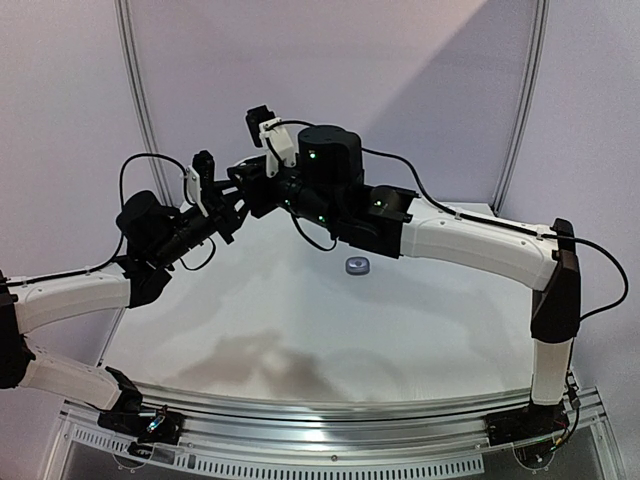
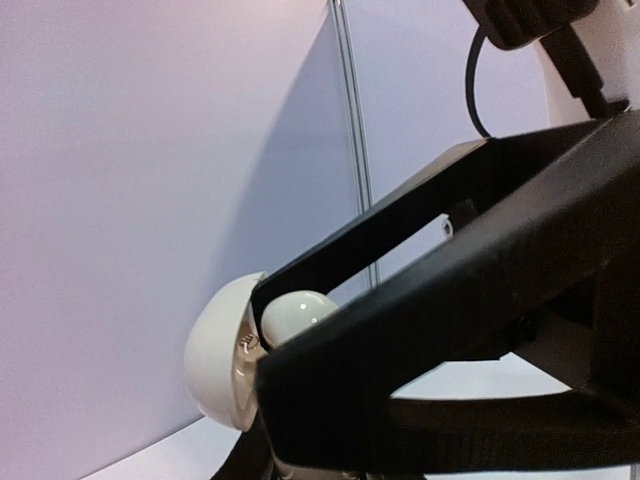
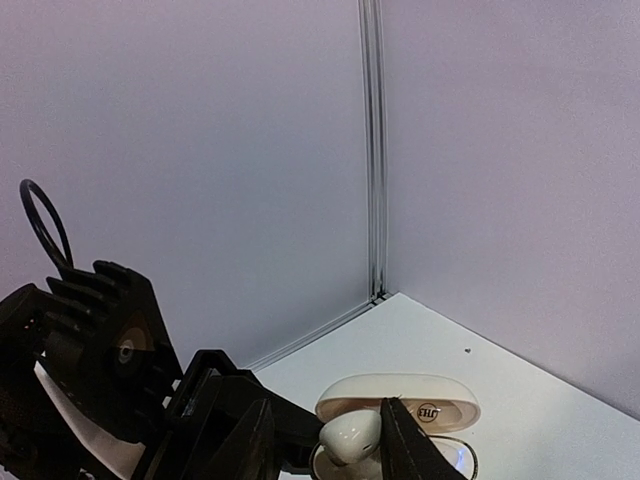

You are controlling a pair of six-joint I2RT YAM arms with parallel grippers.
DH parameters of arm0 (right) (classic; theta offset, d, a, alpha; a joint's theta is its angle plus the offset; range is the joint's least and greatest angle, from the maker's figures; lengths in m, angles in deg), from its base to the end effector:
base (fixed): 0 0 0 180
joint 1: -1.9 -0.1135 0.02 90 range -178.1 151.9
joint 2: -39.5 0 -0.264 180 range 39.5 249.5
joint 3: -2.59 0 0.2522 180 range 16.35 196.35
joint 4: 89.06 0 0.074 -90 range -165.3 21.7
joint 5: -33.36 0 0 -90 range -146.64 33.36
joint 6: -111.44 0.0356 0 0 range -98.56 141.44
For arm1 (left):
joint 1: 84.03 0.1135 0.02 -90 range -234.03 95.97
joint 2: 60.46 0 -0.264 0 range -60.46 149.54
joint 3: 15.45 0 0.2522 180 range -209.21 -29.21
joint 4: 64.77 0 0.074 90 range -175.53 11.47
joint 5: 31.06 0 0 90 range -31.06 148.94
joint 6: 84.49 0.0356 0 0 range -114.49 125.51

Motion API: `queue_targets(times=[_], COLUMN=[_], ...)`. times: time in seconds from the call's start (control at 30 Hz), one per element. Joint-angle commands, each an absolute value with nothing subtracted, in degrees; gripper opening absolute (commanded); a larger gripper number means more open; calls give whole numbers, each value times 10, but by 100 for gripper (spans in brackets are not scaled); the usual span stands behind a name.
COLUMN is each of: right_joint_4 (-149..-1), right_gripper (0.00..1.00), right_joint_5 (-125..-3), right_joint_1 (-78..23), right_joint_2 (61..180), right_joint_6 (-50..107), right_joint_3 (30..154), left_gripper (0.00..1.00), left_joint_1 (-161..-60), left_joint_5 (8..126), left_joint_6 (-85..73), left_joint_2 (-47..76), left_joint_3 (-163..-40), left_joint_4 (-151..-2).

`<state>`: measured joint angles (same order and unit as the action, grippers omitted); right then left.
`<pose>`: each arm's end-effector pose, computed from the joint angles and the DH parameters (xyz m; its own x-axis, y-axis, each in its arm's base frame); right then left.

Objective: Insert the wireless bluetooth earbuds into the charging case
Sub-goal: Insert the left earbud into the left side groove of the charging case.

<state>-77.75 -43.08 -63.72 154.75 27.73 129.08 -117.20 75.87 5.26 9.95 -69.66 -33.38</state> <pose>0.2093 0.4416 0.4013 -0.0869 0.0663 -0.9940 -0.7839 0.6113 0.1093 0.2270 -0.1608 0.3202 0.2160 -0.1462 -0.9654 0.7596 0.6464 0.0721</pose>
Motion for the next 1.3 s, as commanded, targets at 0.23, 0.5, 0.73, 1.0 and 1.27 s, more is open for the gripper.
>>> queue_targets(times=[0.23,0.5,0.73,1.0,1.27], right_joint_4=[-731,-734,-730,-734,-726], right_gripper=[47,53,59,62,62], right_joint_5=[-411,-406,-394,-388,-377], right_joint_1=[-640,-640,-640,-639,-640], right_joint_2=[1548,1542,1536,1531,1523], right_joint_6=[273,264,251,242,228], right_joint_3=[1297,1299,1298,1298,1293], left_gripper=[0,0,0,0,0], left_joint_1=[-1172,-1172,-1171,-1172,-1171], left_joint_5=[785,780,780,780,779], left_joint_6=[45,47,45,45,46], left_joint_2=[86,86,86,85,85], left_joint_3=[-700,-700,-700,-699,-700], left_joint_4=[-302,-304,-305,-305,-308])
